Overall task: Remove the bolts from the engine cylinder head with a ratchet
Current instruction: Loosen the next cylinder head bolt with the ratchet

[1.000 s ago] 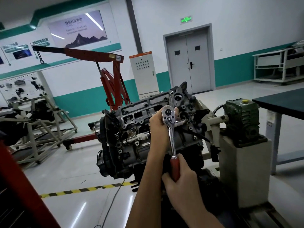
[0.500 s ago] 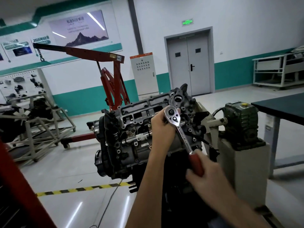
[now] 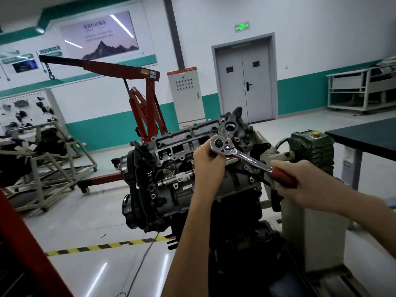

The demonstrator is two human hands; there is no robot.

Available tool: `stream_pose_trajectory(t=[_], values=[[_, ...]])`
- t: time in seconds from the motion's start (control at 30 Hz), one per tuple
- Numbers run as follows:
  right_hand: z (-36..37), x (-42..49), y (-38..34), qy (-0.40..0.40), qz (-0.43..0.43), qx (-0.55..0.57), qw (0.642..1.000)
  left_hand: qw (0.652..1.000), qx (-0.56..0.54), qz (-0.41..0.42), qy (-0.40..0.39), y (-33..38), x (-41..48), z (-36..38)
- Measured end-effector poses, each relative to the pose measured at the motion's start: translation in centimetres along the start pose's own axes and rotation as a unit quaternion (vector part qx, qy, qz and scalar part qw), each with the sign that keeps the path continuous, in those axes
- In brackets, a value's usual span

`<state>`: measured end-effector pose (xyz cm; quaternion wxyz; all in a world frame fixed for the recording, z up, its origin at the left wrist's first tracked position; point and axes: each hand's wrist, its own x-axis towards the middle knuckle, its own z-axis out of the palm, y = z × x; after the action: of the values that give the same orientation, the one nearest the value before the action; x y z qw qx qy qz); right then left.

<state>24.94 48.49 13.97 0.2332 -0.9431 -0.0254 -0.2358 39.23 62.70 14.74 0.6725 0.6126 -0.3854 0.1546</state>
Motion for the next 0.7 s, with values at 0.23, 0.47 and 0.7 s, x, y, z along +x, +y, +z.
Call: stream_pose_trajectory(t=[0.23,0.47,0.7], values=[[12.0,-2.4,-7.8,0.181,0.118,0.274,0.937,1.000,-0.019,0.001,0.002,0.1,-0.1,0.0],[8.2,-2.3,-4.8,0.068,0.076,0.198,0.975,1.000,-0.013,0.005,-0.016,0.2,0.1,-0.2],[-0.2,0.1,0.1,-0.002,0.010,-0.010,1.000,0.999,0.010,0.006,-0.042,0.4,0.5,-0.4]])
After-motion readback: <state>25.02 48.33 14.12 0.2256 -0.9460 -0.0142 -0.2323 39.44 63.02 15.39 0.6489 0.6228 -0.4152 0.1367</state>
